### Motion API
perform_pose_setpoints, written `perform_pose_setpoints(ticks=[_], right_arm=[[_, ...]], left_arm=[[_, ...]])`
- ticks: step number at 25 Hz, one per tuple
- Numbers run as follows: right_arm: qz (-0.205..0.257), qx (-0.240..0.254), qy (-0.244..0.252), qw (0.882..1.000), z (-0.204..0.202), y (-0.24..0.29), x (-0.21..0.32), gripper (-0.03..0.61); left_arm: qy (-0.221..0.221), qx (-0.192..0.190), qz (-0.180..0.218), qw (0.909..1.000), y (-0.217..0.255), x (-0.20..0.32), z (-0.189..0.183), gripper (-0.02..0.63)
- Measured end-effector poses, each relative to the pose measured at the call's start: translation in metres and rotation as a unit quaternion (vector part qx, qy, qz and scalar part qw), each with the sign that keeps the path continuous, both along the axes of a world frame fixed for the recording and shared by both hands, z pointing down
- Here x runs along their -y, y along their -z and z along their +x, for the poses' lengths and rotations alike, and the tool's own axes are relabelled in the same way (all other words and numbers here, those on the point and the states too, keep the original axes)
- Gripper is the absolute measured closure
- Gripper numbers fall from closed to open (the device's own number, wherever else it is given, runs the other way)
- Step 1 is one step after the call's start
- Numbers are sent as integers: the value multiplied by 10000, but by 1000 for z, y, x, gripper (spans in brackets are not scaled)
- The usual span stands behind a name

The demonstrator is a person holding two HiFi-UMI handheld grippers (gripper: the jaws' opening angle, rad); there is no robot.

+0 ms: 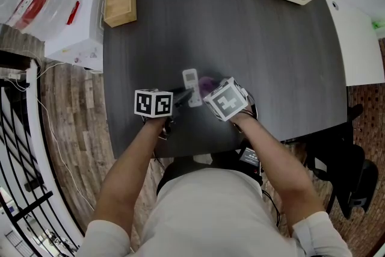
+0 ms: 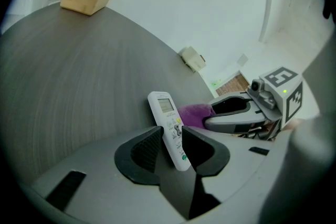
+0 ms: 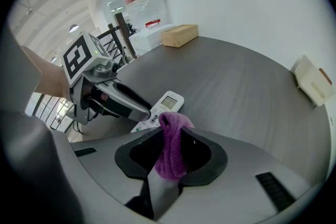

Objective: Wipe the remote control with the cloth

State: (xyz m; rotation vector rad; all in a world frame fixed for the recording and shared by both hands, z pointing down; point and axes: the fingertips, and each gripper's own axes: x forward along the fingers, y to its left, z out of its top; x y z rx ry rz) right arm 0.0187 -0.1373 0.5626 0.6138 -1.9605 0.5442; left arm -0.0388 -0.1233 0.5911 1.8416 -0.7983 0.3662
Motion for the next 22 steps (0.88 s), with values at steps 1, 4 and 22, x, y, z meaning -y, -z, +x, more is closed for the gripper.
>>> perform_pose_setpoints(ticks=[1,4,22], right_arm=[[2,0,3,10000,-1,1,-1,471],[-17,-4,-10,10000,-1,1,-5,471],[410,62,-809,9959,28,14,3,471]], left_arm=[[-6,10,3,10000,0,0,0,488],[-25,42,27,10000,0,0,0,488],[130,66,323,9994,16,-3,-11,488]])
